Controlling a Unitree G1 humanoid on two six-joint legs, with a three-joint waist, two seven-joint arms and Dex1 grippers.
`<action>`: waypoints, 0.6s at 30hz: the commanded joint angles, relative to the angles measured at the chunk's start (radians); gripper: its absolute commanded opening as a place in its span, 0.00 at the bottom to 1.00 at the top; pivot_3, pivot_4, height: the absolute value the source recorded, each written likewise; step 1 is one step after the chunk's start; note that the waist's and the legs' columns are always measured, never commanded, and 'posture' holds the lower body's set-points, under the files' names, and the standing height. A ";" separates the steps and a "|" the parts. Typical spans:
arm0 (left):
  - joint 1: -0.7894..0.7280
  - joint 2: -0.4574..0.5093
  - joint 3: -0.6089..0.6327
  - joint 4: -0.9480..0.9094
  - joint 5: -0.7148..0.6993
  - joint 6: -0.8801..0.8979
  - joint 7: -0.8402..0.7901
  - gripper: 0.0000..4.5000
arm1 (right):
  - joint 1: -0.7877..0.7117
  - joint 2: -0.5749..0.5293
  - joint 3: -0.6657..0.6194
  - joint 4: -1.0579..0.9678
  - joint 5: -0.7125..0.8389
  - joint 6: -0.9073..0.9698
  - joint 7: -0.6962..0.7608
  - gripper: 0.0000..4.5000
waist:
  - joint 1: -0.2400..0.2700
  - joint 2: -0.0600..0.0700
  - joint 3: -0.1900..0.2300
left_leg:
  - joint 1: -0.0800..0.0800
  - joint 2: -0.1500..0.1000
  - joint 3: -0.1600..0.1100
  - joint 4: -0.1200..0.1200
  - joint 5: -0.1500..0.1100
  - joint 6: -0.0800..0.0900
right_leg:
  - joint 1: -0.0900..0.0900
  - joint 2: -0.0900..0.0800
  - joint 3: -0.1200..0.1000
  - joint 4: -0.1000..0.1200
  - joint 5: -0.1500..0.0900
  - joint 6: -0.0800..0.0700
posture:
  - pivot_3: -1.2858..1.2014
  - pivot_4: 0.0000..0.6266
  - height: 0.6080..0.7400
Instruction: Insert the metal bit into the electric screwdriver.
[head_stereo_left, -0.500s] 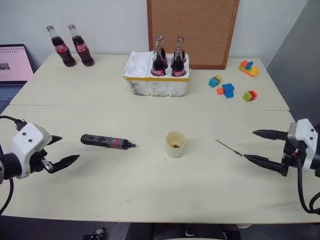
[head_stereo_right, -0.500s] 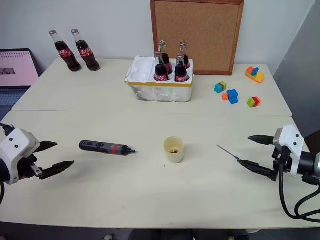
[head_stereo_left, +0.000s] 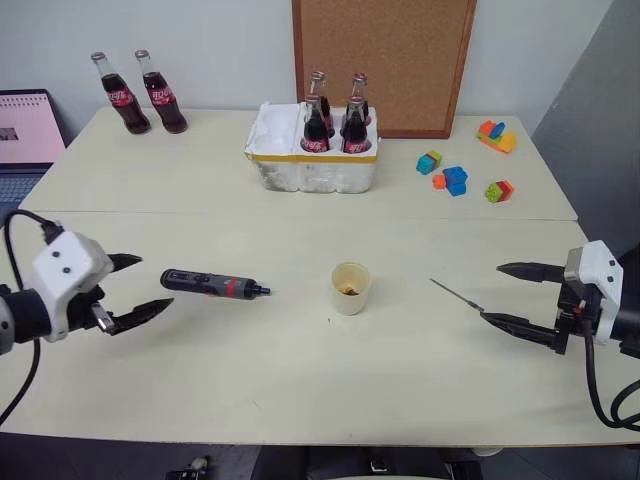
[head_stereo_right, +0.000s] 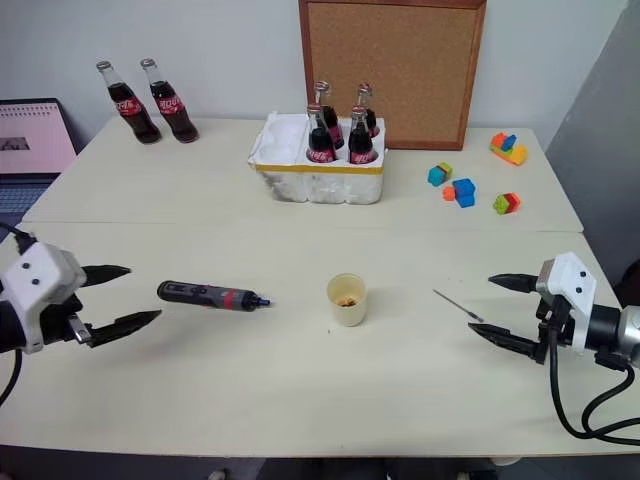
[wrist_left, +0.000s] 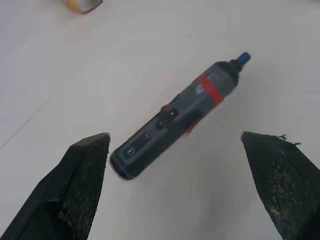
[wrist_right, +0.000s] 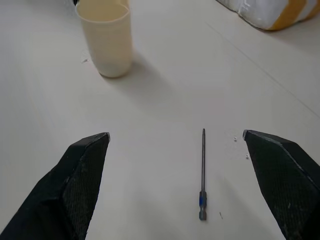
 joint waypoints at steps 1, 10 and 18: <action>-0.059 0.011 -0.063 -0.071 -0.027 0.006 -0.005 0.97 | -0.033 0.023 0.013 -0.043 0.007 0.009 -0.036 1.00 | 0.000 0.000 0.000 | 0.000 0.000 0.000 0.000 0.000 0.000 | 0.000 0.000 0.000 0.000 0.000 0.000 | 0.52 0.24 1.00; -0.166 -0.003 -0.274 -0.211 -0.082 0.004 -0.052 0.97 | -0.055 0.167 0.176 -0.146 -0.031 0.043 -0.186 1.00 | -0.004 0.000 0.000 | 0.000 0.000 0.000 0.000 0.000 0.000 | 0.000 0.000 0.001 0.001 0.000 0.001 | 0.52 0.24 1.00; -0.200 -0.042 -0.387 -0.236 -0.082 -0.014 -0.063 0.97 | -0.148 0.364 0.455 -0.033 -0.200 0.005 -0.303 1.00 | -0.013 0.000 0.000 | 0.001 -0.001 0.000 0.003 0.000 0.000 | 0.000 0.001 0.001 0.006 0.000 0.000 | 0.52 0.24 1.00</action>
